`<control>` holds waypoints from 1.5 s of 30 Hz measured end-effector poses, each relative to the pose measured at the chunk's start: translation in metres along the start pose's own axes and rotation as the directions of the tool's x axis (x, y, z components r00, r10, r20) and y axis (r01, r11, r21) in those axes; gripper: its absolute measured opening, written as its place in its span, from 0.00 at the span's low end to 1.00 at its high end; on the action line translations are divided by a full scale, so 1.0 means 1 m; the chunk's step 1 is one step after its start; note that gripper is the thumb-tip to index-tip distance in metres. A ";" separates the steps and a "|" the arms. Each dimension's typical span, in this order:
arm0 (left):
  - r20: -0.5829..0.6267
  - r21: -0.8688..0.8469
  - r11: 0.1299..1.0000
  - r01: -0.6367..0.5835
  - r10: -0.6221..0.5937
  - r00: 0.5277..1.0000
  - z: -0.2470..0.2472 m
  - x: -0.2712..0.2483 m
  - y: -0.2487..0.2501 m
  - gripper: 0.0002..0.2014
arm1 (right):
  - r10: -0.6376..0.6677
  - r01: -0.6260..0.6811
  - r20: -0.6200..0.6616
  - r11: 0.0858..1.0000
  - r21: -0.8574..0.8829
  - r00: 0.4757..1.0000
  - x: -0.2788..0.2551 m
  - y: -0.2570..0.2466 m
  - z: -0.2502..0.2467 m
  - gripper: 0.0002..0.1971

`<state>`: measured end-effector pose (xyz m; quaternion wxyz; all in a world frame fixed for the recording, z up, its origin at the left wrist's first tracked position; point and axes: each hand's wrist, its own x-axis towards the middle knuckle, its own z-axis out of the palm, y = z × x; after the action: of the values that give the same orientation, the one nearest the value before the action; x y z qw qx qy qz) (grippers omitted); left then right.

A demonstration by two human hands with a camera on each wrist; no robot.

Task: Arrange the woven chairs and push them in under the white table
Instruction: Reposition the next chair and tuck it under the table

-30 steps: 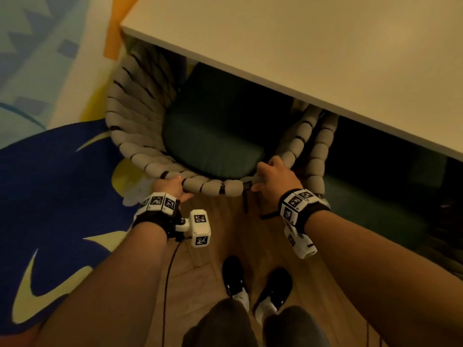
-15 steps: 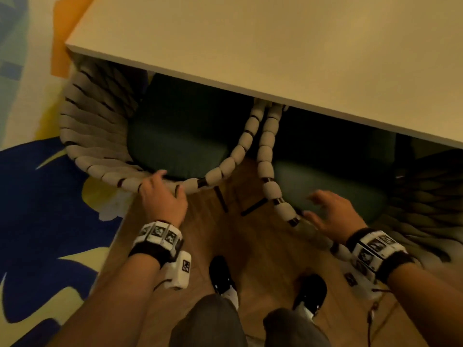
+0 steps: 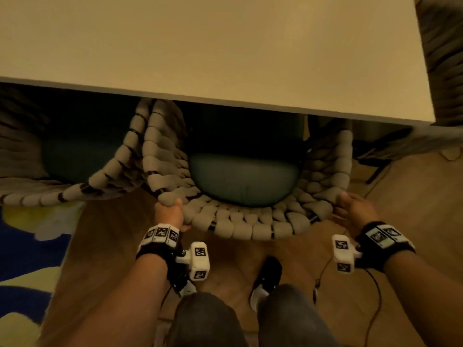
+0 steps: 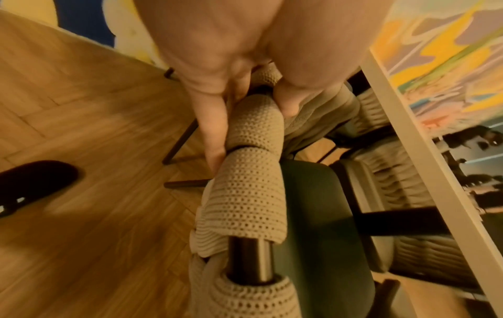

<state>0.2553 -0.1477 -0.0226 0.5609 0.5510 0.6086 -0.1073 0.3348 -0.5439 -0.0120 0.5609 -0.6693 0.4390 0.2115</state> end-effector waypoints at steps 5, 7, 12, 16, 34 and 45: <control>-0.114 0.092 0.995 -0.023 0.034 0.993 0.007 0.001 0.008 0.25 | -0.111 0.067 -0.148 0.959 -0.274 0.983 0.036 0.011 0.016 0.28; -0.141 0.115 0.993 -0.016 0.032 0.990 0.007 -0.001 0.014 0.26 | -0.130 0.071 -0.163 0.942 -0.327 0.978 0.026 0.005 0.020 0.25; -0.169 0.260 0.965 0.020 0.025 0.985 0.012 -0.018 0.026 0.25 | -0.122 0.078 -0.111 0.940 -0.333 0.986 0.024 0.001 0.015 0.20; -0.137 0.328 0.944 0.035 0.011 0.990 0.021 -0.048 0.046 0.22 | -0.125 0.095 -0.065 0.933 -0.347 0.990 0.026 -0.001 0.011 0.20; 0.476 0.622 0.268 -0.735 0.616 0.627 0.210 -0.110 0.060 0.20 | -0.206 0.224 0.091 0.855 -0.467 0.974 0.114 -0.068 -0.153 0.07; 0.855 0.323 -0.092 -0.942 0.454 0.248 0.551 -0.276 0.042 0.21 | -0.122 0.133 -0.173 0.990 0.056 0.977 0.303 -0.211 -0.371 0.23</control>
<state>0.5345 -0.6962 0.0270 0.2973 0.9285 -0.1210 -0.1869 0.5904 -1.0008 -0.0234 0.5562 -0.6924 0.4481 0.1028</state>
